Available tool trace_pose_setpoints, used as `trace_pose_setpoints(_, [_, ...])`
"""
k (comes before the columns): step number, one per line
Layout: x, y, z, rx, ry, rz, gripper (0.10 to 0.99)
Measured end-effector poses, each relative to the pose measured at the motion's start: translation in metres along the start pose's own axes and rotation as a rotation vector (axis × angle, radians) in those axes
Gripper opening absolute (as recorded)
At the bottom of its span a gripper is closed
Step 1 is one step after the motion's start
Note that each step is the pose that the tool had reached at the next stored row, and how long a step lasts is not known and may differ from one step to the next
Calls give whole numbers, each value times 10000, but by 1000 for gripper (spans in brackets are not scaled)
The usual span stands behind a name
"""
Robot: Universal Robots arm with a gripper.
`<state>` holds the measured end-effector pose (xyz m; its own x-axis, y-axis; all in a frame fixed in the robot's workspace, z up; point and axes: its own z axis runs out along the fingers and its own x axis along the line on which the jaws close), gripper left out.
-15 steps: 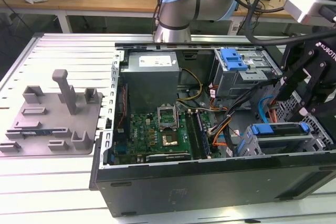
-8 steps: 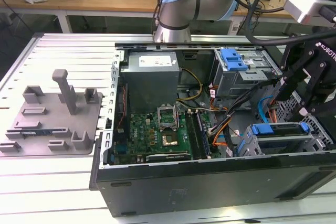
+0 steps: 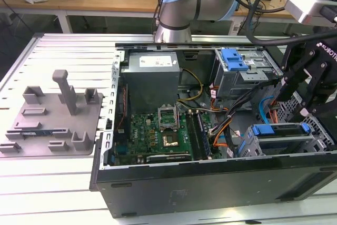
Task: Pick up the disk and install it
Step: 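Insert the first disk wire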
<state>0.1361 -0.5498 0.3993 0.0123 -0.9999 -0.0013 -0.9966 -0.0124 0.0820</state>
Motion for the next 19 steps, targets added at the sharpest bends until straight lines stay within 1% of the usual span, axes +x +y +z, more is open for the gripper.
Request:
trace_pose_setpoints(2, [-1, 0, 1, 0, -1, 0, 502])
trace_pose_setpoints(3, [-18, 1, 6, 59, -1, 1, 502])
trace_pose_setpoints(4, [-33, 1, 6, 412, 10, -14, 502])
trace_pose_setpoints(5, [-37, 3, 6, 852, 20, -24, 502])
trace_pose_setpoints(6, [-49, 12, 7, 1235, 33, -21, 502])
trace_pose_setpoints(7, [-62, 16, 7, 1290, 34, -7, 502])
trace_pose_setpoints(8, [-69, 19, 9, 1314, 34, 15, 502])
trace_pose_setpoints(10, [-97, 21, 11, 1328, 44, 38, 502])
trace_pose_setpoints(11, [-133, 21, 11, 1329, 66, 39, 502])
trace_pose_setpoints(12, [-182, 20, 11, 1328, 115, 40, 502])
trace_pose_setpoints(13, [-251, 20, 11, 1327, 186, 42, 502])
trace_pose_setpoints(14, [-297, 19, 11, 1327, 223, 43, 502])
trace_pose_setpoints(17, [-482, 17, 11, 1326, 322, 44, 502])
trace_pose_setpoints(18, [-554, 16, 12, 1323, 385, 45, 502])
trace_pose_setpoints(19, [-618, 15, 15, 1304, 587, 50, 502])
